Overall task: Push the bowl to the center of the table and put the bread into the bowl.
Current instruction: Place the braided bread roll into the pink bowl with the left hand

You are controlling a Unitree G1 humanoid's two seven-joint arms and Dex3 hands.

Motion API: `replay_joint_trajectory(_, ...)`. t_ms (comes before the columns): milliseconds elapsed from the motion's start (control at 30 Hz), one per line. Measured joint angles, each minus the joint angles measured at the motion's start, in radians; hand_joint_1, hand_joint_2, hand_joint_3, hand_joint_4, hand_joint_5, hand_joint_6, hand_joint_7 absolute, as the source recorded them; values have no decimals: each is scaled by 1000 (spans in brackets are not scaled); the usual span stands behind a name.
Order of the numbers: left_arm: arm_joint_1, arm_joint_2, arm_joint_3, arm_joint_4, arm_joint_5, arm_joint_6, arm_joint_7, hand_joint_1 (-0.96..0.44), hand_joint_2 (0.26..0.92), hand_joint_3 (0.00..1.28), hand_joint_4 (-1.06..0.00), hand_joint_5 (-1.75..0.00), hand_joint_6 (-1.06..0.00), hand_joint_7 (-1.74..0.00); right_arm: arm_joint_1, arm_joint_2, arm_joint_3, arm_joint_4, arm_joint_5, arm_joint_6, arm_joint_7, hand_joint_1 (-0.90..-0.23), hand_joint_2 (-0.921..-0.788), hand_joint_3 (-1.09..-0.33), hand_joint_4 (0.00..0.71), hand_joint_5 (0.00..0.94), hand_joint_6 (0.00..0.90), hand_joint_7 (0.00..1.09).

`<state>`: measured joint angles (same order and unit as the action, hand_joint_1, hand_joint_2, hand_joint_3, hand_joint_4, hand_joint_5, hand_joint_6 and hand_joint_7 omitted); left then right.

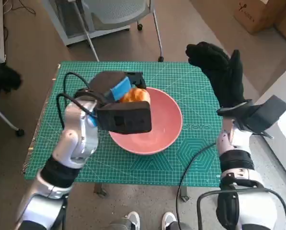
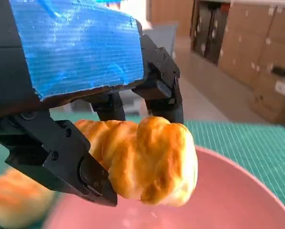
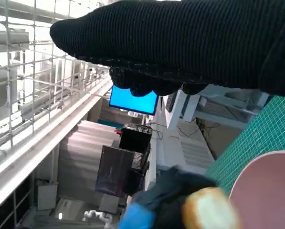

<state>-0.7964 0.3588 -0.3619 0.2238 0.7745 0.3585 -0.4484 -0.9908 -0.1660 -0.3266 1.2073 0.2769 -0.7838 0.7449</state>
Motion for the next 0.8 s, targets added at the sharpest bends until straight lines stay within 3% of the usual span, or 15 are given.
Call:
replay_joint_trajectory(600,-56,-17,-33,189,-12,-62,57,2,920,76,-651,-1308,-663,-1026,17,-10,-4,1,-5,-4,-5,-673,-921,-727,182,10,355,8)
replay_joint_trajectory(733,-63,-18,-31,208,-42,-73,57,1,921,128,-597,-1309,-586,-1160,18,-9,-1,0,-7,-3,-19,-695,-921,-708,190,9,360,8)
replay_joint_trajectory(767,-63,-18,-30,210,-51,-73,53,127,921,152,-575,-1331,-499,-895,18,-9,0,0,-7,-2,-22,-699,-921,-700,191,8,359,7)
replay_joint_trajectory(800,-63,-19,-28,210,-66,-71,42,208,921,168,-561,-1345,-492,-630,18,-9,1,-1,-7,-1,-25,-702,-921,-696,192,8,359,6)
